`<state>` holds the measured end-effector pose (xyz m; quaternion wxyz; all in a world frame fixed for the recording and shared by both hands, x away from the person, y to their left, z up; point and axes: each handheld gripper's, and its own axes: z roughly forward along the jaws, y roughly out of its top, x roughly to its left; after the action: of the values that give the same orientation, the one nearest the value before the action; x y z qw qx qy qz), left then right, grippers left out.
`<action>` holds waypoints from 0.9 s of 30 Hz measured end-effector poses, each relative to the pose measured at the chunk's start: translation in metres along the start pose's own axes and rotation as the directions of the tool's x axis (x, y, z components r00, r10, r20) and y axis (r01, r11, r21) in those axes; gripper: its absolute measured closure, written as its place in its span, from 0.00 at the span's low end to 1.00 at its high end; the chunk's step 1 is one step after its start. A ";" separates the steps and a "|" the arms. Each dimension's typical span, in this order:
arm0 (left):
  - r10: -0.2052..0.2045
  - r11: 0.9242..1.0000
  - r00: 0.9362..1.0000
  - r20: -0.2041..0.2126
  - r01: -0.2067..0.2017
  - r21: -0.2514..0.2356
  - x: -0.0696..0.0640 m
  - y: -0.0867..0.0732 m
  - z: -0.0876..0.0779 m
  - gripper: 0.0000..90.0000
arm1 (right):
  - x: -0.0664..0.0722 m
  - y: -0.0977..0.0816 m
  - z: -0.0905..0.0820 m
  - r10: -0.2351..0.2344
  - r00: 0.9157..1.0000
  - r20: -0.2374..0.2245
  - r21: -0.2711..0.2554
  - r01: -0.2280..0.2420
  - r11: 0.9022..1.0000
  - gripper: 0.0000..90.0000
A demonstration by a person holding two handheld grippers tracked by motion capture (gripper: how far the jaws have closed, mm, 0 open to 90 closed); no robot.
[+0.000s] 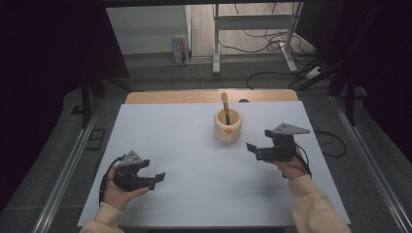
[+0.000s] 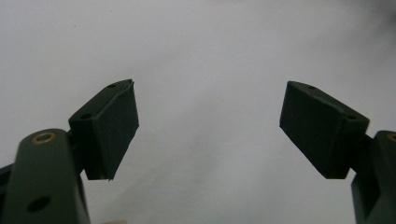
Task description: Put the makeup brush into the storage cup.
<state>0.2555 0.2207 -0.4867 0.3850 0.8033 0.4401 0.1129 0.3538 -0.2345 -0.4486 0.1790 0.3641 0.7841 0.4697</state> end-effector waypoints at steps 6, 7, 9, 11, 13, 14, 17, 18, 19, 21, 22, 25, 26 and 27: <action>-0.004 1.000 1.000 0.005 0.003 0.005 0.003 0.000 0.002 0.22 | -0.001 -0.014 -0.016 0.006 1.000 0.015 0.004 -0.006 1.000 0.10; -0.004 1.000 1.000 0.005 0.004 0.007 0.004 0.000 0.002 0.22 | -0.001 -0.016 -0.019 0.012 1.000 0.012 0.000 -0.012 1.000 0.10; -0.002 1.000 1.000 0.003 0.002 0.011 0.004 0.000 0.004 0.22 | -0.001 -0.021 -0.024 0.026 1.000 0.009 -0.006 -0.026 1.000 0.10; 0.003 1.000 1.000 0.000 -0.003 0.017 0.004 0.000 0.004 0.22 | -0.001 -0.026 -0.027 0.033 0.999 0.009 0.000 -0.033 0.999 0.10; 0.004 1.000 1.000 0.000 -0.004 0.020 0.004 0.000 0.004 0.22 | 0.000 -0.030 -0.031 0.030 0.999 0.013 0.008 -0.030 1.000 0.10; 0.004 1.000 1.000 0.000 -0.004 0.017 0.003 0.000 0.004 0.22 | 0.001 -0.032 -0.033 0.025 1.000 0.014 0.011 -0.026 1.000 0.10; 0.004 1.000 1.000 0.001 -0.004 0.019 0.003 -0.001 0.004 0.22 | 0.002 -0.037 -0.040 0.025 1.000 0.019 0.017 -0.025 1.000 0.10; 0.003 1.000 1.000 0.001 -0.003 0.021 0.003 -0.001 0.004 0.22 | 0.002 -0.038 -0.041 0.032 0.999 0.017 0.017 -0.033 0.999 0.10; 0.006 1.000 1.000 0.001 -0.006 0.022 0.002 -0.001 0.004 0.22 | 0.002 -0.040 -0.043 0.039 0.999 0.017 0.018 -0.039 0.999 0.10; 0.011 1.000 1.000 0.001 -0.011 0.026 0.002 0.000 0.004 0.22 | 0.002 -0.044 -0.048 0.044 0.999 0.021 0.024 -0.044 0.999 0.10; 0.012 1.000 1.000 0.001 -0.012 0.026 0.002 0.000 0.004 0.22 | 0.001 -0.046 -0.050 0.044 0.999 0.024 0.027 -0.044 0.999 0.10; 0.012 1.000 1.000 0.002 -0.012 0.024 0.002 -0.001 0.004 0.22 | 0.000 -0.052 -0.058 0.034 0.999 0.037 0.039 -0.035 0.999 0.10; 0.012 1.000 1.000 0.002 -0.012 0.024 0.002 -0.001 0.004 0.22 | -0.001 -0.054 -0.061 0.032 0.999 0.039 0.041 -0.034 0.999 0.10; 0.012 1.000 1.000 0.003 -0.012 0.024 0.002 -0.001 0.004 0.22 | -0.001 -0.056 -0.064 0.029 0.999 0.039 0.042 -0.031 0.999 0.11</action>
<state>0.2579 0.2203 -0.4904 0.3754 0.8106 0.4361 0.1087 0.2924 -0.2906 -0.4662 0.1793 0.3886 0.7847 0.4484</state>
